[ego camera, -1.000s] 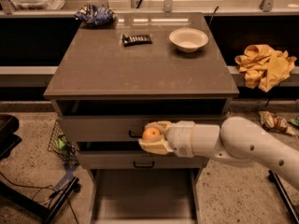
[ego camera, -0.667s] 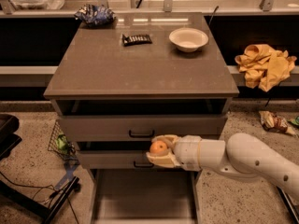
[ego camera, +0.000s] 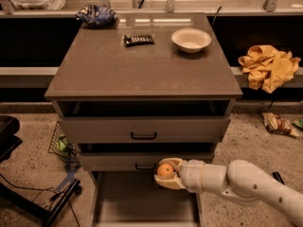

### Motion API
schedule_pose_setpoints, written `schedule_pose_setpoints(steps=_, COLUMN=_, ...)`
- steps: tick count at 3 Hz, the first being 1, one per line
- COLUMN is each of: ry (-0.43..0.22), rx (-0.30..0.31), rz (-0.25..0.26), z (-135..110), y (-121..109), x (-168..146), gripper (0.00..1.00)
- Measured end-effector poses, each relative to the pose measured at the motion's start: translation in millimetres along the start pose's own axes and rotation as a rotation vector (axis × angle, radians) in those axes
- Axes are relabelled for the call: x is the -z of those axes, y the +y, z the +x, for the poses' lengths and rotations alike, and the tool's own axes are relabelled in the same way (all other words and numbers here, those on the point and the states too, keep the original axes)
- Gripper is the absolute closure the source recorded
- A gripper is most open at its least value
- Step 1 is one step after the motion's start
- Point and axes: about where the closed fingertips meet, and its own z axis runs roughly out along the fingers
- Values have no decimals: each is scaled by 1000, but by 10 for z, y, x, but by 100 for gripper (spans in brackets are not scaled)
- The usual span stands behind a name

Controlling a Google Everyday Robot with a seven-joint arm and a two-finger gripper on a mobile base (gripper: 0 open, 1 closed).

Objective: Place orange into bottom drawer

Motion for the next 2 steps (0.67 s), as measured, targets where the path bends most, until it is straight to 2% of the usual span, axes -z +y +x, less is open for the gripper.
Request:
schedule_pose_setpoints(steps=1, ry=0, rx=0, rz=0, z=0, y=0, x=0, gripper=100)
schedule_pose_setpoints(steps=2, ry=31, rx=-36, rz=-26, z=293, y=47, x=-236, gripper=100)
